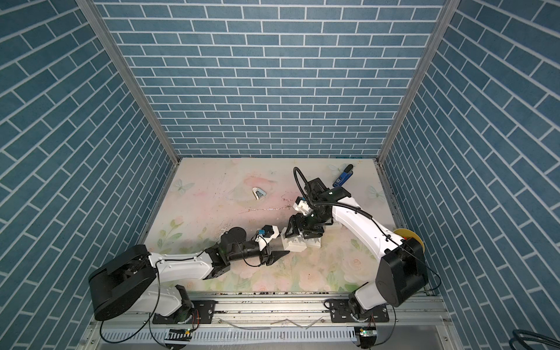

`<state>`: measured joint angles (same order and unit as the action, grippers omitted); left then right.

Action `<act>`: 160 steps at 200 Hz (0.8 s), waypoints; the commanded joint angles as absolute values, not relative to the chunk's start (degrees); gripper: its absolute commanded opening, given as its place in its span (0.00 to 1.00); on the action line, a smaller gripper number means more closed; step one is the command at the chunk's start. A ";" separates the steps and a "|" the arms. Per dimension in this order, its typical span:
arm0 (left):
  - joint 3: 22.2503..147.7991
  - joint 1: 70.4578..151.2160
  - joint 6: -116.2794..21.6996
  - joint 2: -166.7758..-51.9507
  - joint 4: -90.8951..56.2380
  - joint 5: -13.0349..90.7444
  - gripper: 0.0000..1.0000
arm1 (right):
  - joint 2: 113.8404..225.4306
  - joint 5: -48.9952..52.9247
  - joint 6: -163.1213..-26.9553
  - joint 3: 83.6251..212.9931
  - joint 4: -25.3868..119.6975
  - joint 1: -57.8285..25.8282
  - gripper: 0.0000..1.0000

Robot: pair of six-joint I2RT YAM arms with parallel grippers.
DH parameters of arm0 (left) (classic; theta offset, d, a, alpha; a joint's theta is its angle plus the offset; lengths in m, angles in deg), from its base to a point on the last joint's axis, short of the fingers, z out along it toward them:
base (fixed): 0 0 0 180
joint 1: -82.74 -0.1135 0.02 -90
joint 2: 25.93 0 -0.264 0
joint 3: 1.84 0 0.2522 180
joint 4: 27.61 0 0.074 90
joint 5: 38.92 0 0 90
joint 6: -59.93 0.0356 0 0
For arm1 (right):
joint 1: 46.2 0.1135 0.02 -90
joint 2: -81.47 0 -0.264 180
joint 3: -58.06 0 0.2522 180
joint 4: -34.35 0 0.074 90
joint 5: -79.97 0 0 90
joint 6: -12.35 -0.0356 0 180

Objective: Take the necklace out of the lift-off lid jewelry box
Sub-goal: Open the lid on the jewelry box.

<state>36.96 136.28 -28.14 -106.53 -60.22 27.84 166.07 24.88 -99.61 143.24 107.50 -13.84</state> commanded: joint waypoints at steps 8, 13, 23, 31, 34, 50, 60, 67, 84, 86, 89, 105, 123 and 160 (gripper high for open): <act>36.14 136.63 -28.74 -105.27 -59.70 26.98 0.41 | 165.78 25.32 -98.43 143.83 107.93 -14.84 0.79; 36.10 136.66 -28.75 -105.14 -59.89 27.09 0.41 | 165.69 25.28 -98.48 143.72 107.79 -14.82 0.79; 36.05 136.55 -28.82 -105.03 -59.90 27.37 0.40 | 165.59 24.77 -98.48 143.71 107.76 -14.87 0.79; 36.03 136.61 -28.75 -104.97 -59.82 27.72 0.40 | 165.50 24.11 -98.35 143.76 108.00 -14.83 0.79; 35.96 136.57 -28.69 -104.95 -59.88 27.78 0.40 | 165.41 23.96 -98.31 143.80 108.09 -14.83 0.79; 35.47 136.55 -28.60 -104.65 -60.24 28.35 0.40 | 165.41 23.50 -98.22 144.11 108.22 -14.86 0.78; 35.15 136.61 -28.57 -104.35 -60.25 28.69 0.40 | 165.41 23.61 -98.30 144.27 108.08 -14.98 0.78; 34.96 136.61 -28.55 -104.28 -60.25 28.83 0.40 | 165.49 23.71 -98.48 144.33 107.80 -15.00 0.77; 34.61 136.53 -28.57 -104.07 -60.49 29.37 0.39 | 165.58 24.14 -98.91 144.33 107.18 -14.99 0.76; 34.56 136.53 -28.51 -104.00 -60.51 29.40 0.39 | 165.58 24.15 -98.99 144.33 107.06 -15.00 0.76; 34.56 136.60 -28.53 -103.99 -60.58 29.45 0.39 | 165.58 24.19 -99.01 144.32 106.90 -14.99 0.76; 34.33 136.57 -28.49 -103.95 -60.77 29.95 0.39 | 165.49 24.08 -99.35 144.24 106.56 -14.98 0.75; 33.96 136.61 -28.31 -103.91 -61.20 30.59 0.39 | 165.15 23.15 -99.57 144.42 106.61 -15.00 0.75; 32.76 136.57 -28.14 -103.42 -62.27 32.05 0.40 | 164.52 19.94 -100.32 145.36 107.16 -15.18 0.75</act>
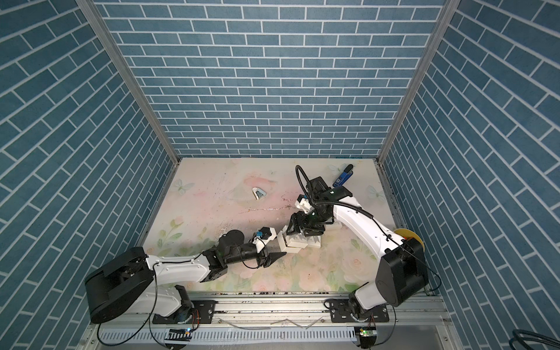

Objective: Take the necklace out of the lift-off lid jewelry box
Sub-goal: Open the lid on the jewelry box, then place the lid at the center of the board.

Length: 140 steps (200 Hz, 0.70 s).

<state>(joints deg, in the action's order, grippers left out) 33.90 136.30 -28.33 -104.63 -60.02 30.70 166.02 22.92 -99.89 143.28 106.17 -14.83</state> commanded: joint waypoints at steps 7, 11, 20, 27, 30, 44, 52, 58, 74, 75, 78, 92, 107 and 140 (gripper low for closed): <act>32.39 136.60 -28.10 -103.30 -62.40 32.34 0.40 | 164.48 19.07 -100.48 145.55 107.33 -15.22 0.75; 32.28 136.58 -28.04 -103.19 -62.36 32.52 0.40 | 164.52 18.55 -100.58 145.67 107.44 -15.26 0.75; 32.03 136.61 -27.98 -102.86 -62.30 32.97 0.40 | 164.48 17.41 -100.77 145.86 107.69 -15.35 0.75; 31.75 136.55 -27.87 -102.51 -62.27 33.27 0.40 | 164.44 16.39 -100.98 145.91 107.78 -15.44 0.75; 31.68 136.61 -27.86 -102.33 -62.24 33.40 0.40 | 164.44 15.95 -101.07 145.91 107.86 -15.48 0.75; 31.11 136.56 -27.74 -101.44 -61.93 34.00 0.40 | 164.44 13.84 -101.45 146.02 108.13 -15.70 0.75; 30.71 136.53 -27.63 -100.90 -61.75 34.40 0.40 | 164.53 12.83 -101.62 146.01 108.22 -15.84 0.75; 30.48 136.57 -27.54 -100.40 -61.53 34.73 0.40 | 164.59 12.10 -101.77 146.00 108.22 -15.90 0.75; 29.51 136.56 -27.18 -98.82 -60.45 35.84 0.40 | 164.94 10.77 -102.24 145.73 107.76 -15.92 0.75; 29.51 136.59 -27.17 -98.67 -60.35 35.90 0.40 | 164.96 10.74 -102.25 145.69 107.73 -15.90 0.75; 29.35 136.61 -27.03 -98.24 -60.01 36.16 0.40 | 164.93 10.71 -102.38 145.53 107.45 -15.89 0.75; 28.76 136.61 -26.57 -96.24 -58.18 37.19 0.40 | 165.03 10.83 -103.30 144.48 105.70 -15.92 0.74; 28.17 136.60 -25.97 -93.91 -56.17 38.25 0.40 | 165.36 11.15 -104.72 143.03 103.37 -15.88 0.73; 27.75 136.56 -24.74 -88.83 -51.11 39.89 0.40 | 168.39 11.08 -106.89 141.47 98.76 -15.39 0.70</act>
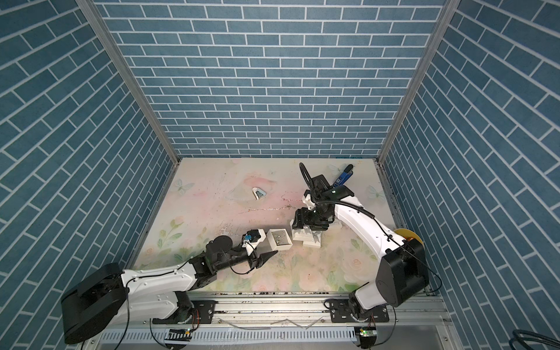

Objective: Take the necklace out of the lift-off lid jewelry box
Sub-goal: Place the lid at the center of the board.

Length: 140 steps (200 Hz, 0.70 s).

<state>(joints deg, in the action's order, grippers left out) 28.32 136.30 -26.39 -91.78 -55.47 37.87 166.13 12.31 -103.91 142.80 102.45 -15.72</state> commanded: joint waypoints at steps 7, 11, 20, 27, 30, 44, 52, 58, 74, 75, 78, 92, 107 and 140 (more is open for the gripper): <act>27.65 136.61 -24.61 -87.84 -50.01 40.17 0.40 | 169.37 10.85 -107.20 141.47 97.71 -15.20 0.70; 27.71 136.58 -24.55 -87.28 -49.52 40.23 0.40 | 169.94 10.73 -107.39 141.56 97.10 -15.16 0.70; 27.58 136.58 -24.47 -86.37 -48.66 40.47 0.40 | 171.66 10.39 -108.00 141.97 95.61 -15.00 0.71; 27.41 136.53 -24.60 -85.53 -48.13 40.67 0.40 | 172.96 9.95 -108.43 142.49 94.41 -14.87 0.70; 27.28 136.55 -24.68 -85.28 -47.99 40.76 0.40 | 173.69 9.80 -108.62 142.75 93.96 -14.82 0.70; 26.96 136.56 -24.94 -84.04 -47.25 41.08 0.40 | 177.21 9.13 -109.07 144.60 91.91 -14.50 0.71; 26.82 136.61 -25.13 -83.34 -46.67 41.16 0.40 | 179.43 8.98 -109.03 146.06 91.38 -14.10 0.71; 26.76 136.60 -25.23 -82.80 -46.09 41.30 0.40 | 181.30 8.79 -108.95 147.17 91.31 -13.83 0.71; 26.61 136.57 -25.26 -81.12 -44.14 41.63 0.40 | 185.83 8.01 -108.72 150.00 91.39 -13.07 0.71; 26.65 136.59 -25.29 -81.04 -43.98 41.65 0.40 | 186.04 7.91 -108.70 150.19 91.41 -13.03 0.71; 26.65 136.61 -25.28 -80.70 -43.57 41.79 0.41 | 186.74 7.64 -108.68 150.55 91.43 -12.91 0.71; 26.47 136.55 -25.24 -79.37 -42.31 42.14 0.40 | 189.56 5.35 -108.34 151.93 91.55 -12.63 0.72; 26.66 136.55 -25.17 -78.50 -41.06 42.21 0.41 | 191.47 1.41 -107.59 152.96 92.89 -12.57 0.73; 27.12 136.55 -24.49 -78.34 -40.00 42.64 0.40 | 191.28 -2.88 -106.16 153.33 94.53 -12.71 0.89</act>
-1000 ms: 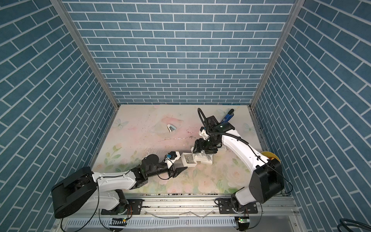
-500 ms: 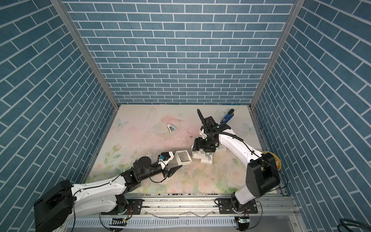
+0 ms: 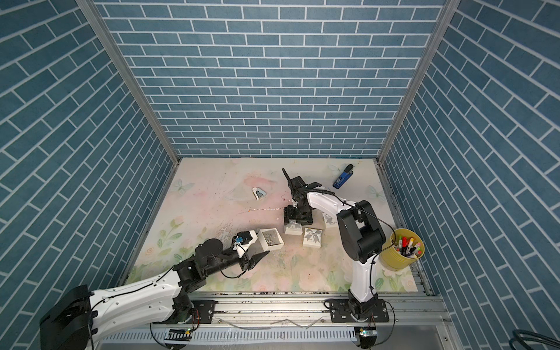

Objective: Take the necklace out of the lift-off lid jewelry box
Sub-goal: Place the lid at the center of the board, then place the jewelry box at the center of the board.

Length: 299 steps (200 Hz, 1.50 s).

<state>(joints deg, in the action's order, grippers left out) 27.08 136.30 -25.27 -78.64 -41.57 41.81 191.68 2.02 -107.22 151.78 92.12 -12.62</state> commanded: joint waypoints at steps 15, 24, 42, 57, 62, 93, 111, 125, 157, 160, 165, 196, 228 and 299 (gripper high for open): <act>26.95 136.54 -24.11 -79.09 -41.08 43.04 0.40 | 190.06 -1.17 -105.95 153.79 95.02 -12.70 0.91; 27.09 136.57 -24.09 -79.81 -41.76 43.26 0.41 | 189.07 -0.09 -105.95 153.97 95.38 -12.64 0.90; 27.54 136.61 -24.18 -81.06 -42.96 43.17 0.40 | 186.49 0.98 -105.63 154.05 96.77 -12.60 0.91; 28.00 136.57 -24.18 -82.08 -43.54 43.00 0.40 | 183.84 1.68 -105.23 153.93 98.33 -12.59 0.88; 28.16 136.61 -24.10 -82.43 -43.78 43.07 0.40 | 182.60 2.22 -105.17 153.59 98.71 -12.69 0.87; 31.73 136.61 -18.85 -83.54 -41.85 41.82 0.41 | 174.23 7.19 -106.80 151.94 100.66 -12.62 0.80; 34.54 136.38 -15.34 -84.39 -38.44 42.30 0.41 | 169.60 11.98 -108.44 150.91 100.12 -12.58 0.75; 35.66 136.11 -14.56 -85.73 -39.06 42.04 0.41 | 166.46 14.92 -109.57 149.12 99.39 -12.57 0.72; 37.45 136.07 -14.63 -88.68 -41.08 40.68 0.41 | 159.89 20.05 -111.32 143.29 96.65 -12.58 0.66; 37.41 136.05 -14.81 -88.81 -41.60 40.50 0.42 | 159.61 20.23 -111.32 143.01 96.70 -12.56 0.65; 37.34 136.03 -15.07 -89.14 -42.43 40.50 0.41 | 159.31 20.56 -111.16 142.61 96.91 -12.60 0.64; 37.46 136.09 -16.29 -89.98 -44.21 40.27 0.41 | 158.91 22.17 -110.66 141.16 97.47 -12.50 0.59; 36.71 136.01 -16.80 -89.34 -45.05 40.99 0.42 | 159.31 20.84 -110.09 139.55 97.33 -12.52 0.52; 36.28 136.00 -16.89 -90.32 -46.89 41.34 0.44 | 163.06 22.75 -110.23 138.58 95.09 -12.43 0.33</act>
